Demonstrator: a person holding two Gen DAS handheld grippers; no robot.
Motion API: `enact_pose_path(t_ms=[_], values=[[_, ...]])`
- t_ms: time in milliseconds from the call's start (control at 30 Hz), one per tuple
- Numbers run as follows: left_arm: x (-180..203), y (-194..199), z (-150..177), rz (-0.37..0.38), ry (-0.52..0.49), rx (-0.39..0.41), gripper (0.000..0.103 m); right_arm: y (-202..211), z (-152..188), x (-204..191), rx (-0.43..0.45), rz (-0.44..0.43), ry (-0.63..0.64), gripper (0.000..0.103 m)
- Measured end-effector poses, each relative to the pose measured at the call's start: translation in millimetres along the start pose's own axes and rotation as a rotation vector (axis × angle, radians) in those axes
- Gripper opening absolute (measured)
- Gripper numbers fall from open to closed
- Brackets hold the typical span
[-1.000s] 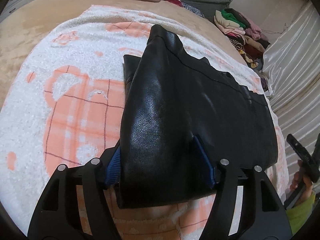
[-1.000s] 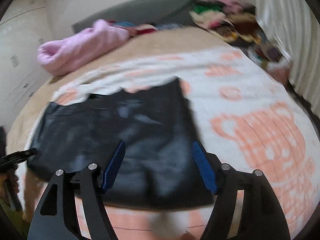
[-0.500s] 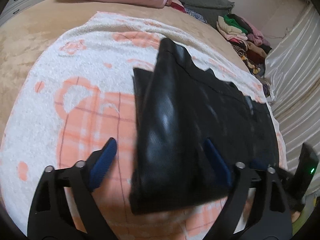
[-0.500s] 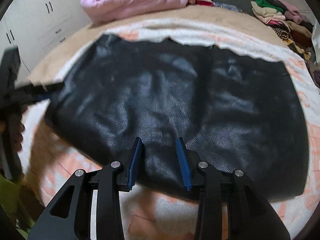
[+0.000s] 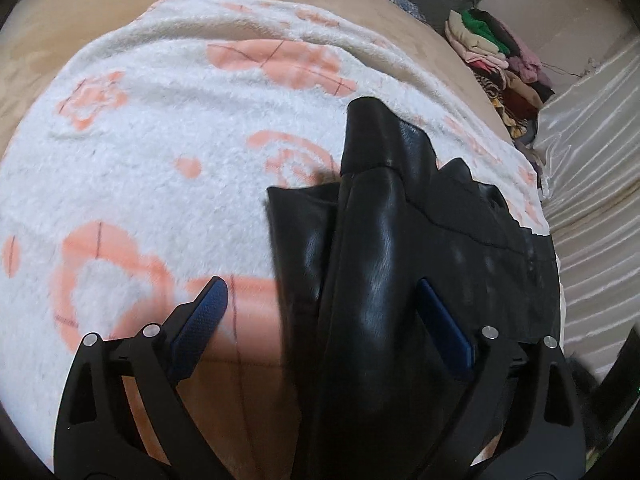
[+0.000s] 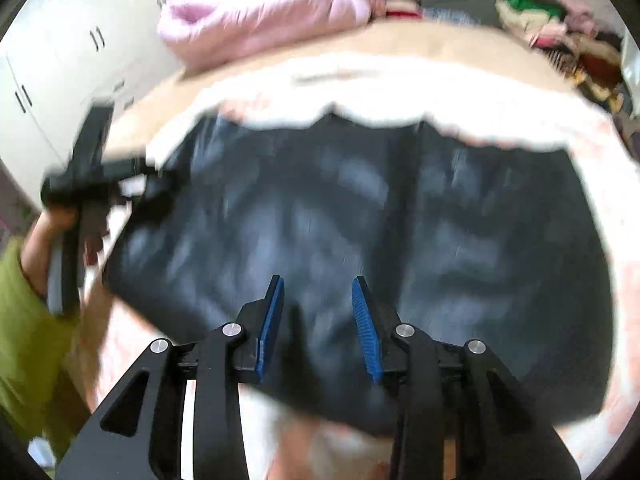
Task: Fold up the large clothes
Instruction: 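Grasp the folded jacket's edge with the left gripper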
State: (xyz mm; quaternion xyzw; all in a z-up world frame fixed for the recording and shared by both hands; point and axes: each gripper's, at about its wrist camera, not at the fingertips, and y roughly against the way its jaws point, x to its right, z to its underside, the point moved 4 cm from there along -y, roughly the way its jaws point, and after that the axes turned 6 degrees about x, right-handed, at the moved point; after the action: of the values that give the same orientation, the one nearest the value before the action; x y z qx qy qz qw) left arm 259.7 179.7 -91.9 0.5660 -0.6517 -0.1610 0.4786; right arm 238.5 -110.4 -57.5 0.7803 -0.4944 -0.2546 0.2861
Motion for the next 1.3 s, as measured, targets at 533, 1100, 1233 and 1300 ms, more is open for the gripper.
enact_pose_path(t_ms=[533, 1100, 1233, 1300], values=[[37.9, 22.5, -12.4, 0.104, -0.071, 0.051, 0.023, -109.3, -35.8, 32.7, -0.137, 0.062, -0.084, 0.032], [47.4, 26.2, -16.8, 0.087, -0.113, 0.033, 0.020, -10.6, 52.4, -12.2, -0.069, 0.017, 0.010, 0.049], [51.0, 28.6, -19.3, 0.079, -0.130, 0.028, 0.020, 23.5, 39.2, -70.3, 0.090, -0.061, 0.176, 0.078], [52.0, 27.9, -20.6, 0.074, -0.135, 0.022, 0.020, 26.2, 45.6, -110.6, 0.120, -0.097, 0.295, 0.084]])
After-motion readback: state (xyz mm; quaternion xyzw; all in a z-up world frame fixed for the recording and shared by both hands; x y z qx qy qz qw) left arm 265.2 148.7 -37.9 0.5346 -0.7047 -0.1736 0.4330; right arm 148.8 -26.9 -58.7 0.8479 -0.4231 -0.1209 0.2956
